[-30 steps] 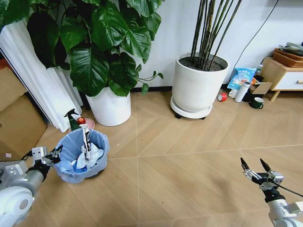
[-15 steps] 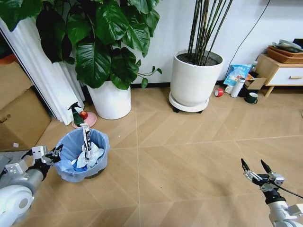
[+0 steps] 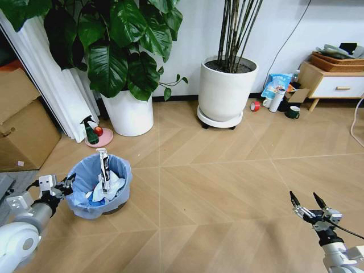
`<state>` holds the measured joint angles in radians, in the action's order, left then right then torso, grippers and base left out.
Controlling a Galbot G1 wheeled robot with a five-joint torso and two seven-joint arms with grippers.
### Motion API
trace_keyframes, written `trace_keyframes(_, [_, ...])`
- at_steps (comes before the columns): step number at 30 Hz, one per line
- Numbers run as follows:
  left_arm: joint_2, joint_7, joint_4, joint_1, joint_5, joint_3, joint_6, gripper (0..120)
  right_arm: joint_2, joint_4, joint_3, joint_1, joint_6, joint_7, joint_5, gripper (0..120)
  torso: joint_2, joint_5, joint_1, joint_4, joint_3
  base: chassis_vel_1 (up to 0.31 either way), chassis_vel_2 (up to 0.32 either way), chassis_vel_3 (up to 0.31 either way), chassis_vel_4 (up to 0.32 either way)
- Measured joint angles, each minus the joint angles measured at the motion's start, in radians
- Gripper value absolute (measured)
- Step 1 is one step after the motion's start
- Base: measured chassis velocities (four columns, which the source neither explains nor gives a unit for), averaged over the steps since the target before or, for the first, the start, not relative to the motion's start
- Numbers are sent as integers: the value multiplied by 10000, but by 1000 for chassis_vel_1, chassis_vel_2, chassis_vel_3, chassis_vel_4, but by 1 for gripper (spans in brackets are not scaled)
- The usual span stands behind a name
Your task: Pick up the trash bin and place the garbage on the floor into it.
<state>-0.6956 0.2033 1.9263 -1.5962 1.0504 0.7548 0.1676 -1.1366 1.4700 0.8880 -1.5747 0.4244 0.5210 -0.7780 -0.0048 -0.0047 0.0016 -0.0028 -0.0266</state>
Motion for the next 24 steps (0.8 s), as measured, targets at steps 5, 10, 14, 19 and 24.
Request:
trace_keyframes(5, [-8,3,29,-6,-5,1,-3,0,0,27,45,-64,34,41,-12,100,0,-4,1,5,0,69,-191,-73,210])
trace_keyframes(10, [-6,3,46,-17,-5,20,-6,0,-25,53,72,-128,58,68,-16,100,0,-1,1,2,0,67,-199,-68,203])
trace_keyframes(14, [-27,4,65,-22,-6,21,-8,0,-51,88,96,-186,70,78,-15,100,0,1,0,1,0,80,-206,-84,199])
trace_keyframes(19, [-46,2,93,-41,-9,23,-11,0,-53,133,129,-243,80,84,-15,100,0,0,-1,2,0,114,-187,-112,200])
trace_keyframes(24, [-47,2,126,-51,-10,41,-13,0,-50,186,163,-290,85,89,-15,100,0,1,0,3,0,136,-162,-140,165])
